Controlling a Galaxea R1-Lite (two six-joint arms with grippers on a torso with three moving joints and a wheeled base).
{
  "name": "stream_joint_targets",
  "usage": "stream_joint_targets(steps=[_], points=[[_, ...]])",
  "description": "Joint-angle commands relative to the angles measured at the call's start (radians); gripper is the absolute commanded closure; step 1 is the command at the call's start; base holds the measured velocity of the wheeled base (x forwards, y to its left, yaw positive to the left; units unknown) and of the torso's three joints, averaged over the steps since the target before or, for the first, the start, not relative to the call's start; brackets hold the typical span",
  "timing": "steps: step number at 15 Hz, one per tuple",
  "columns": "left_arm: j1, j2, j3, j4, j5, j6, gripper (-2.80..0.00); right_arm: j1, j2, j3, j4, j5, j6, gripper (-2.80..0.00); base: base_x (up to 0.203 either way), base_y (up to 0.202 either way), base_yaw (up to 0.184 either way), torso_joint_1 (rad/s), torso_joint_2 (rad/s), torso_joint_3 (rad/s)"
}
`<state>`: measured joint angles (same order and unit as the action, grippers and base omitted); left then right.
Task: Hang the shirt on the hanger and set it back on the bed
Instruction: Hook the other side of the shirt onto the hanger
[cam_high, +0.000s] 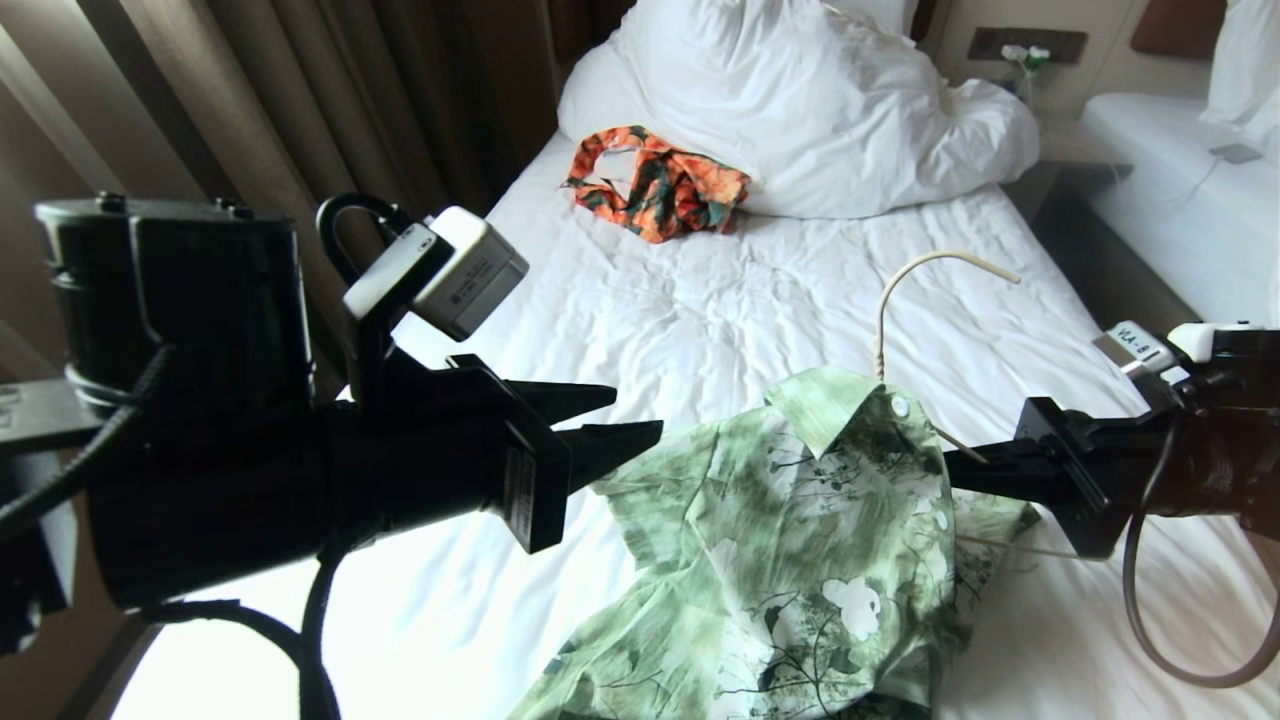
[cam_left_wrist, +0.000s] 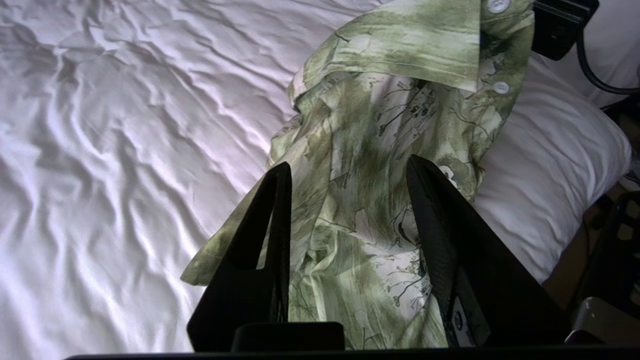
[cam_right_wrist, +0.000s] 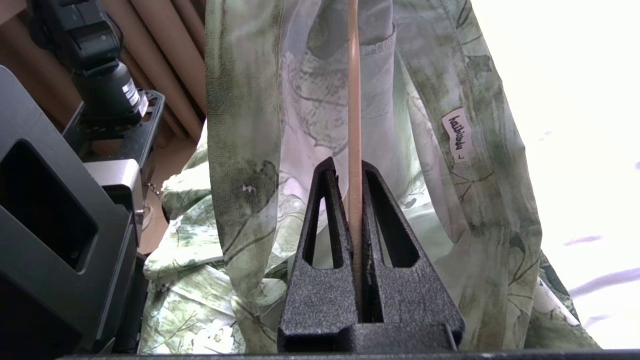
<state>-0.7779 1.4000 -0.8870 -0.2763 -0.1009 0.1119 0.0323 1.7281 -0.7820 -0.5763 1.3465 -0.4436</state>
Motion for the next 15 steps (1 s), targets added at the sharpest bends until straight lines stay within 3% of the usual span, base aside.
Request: stream_joint_targets(steps=[1,7,9,12,15], points=[[0.003,0.041,-0.004,-0.026,-0.052,0.027,-2.8,0.003,-0.008,0.006,-0.003,0.016,-0.003,0.0,0.0,0.0,0.0,0.0,0.0,0.0],[-0.006,0.237,-0.116,-0.129,-0.087,0.049,-2.8,0.008,-0.025,0.015,-0.008,0.034,-0.003,0.0,0.0,0.0,0.0,0.0,0.0,0.0],[-0.005,0.288,-0.119,-0.143,-0.097,0.045,-2.8,0.009,-0.039,0.022,-0.007,0.057,-0.003,0.0,0.0,0.0,0.0,0.0,0.0,0.0],[-0.009,0.343,-0.11,-0.274,-0.1,0.043,-2.8,0.017,-0.045,0.032,-0.008,0.063,-0.004,0.0,0.0,0.0,0.0,0.0,0.0,0.0],[-0.025,0.373,-0.13,-0.277,-0.1,0.045,-2.8,0.023,-0.045,0.035,-0.008,0.063,-0.004,0.0,0.0,0.0,0.0,0.0,0.0,0.0]])
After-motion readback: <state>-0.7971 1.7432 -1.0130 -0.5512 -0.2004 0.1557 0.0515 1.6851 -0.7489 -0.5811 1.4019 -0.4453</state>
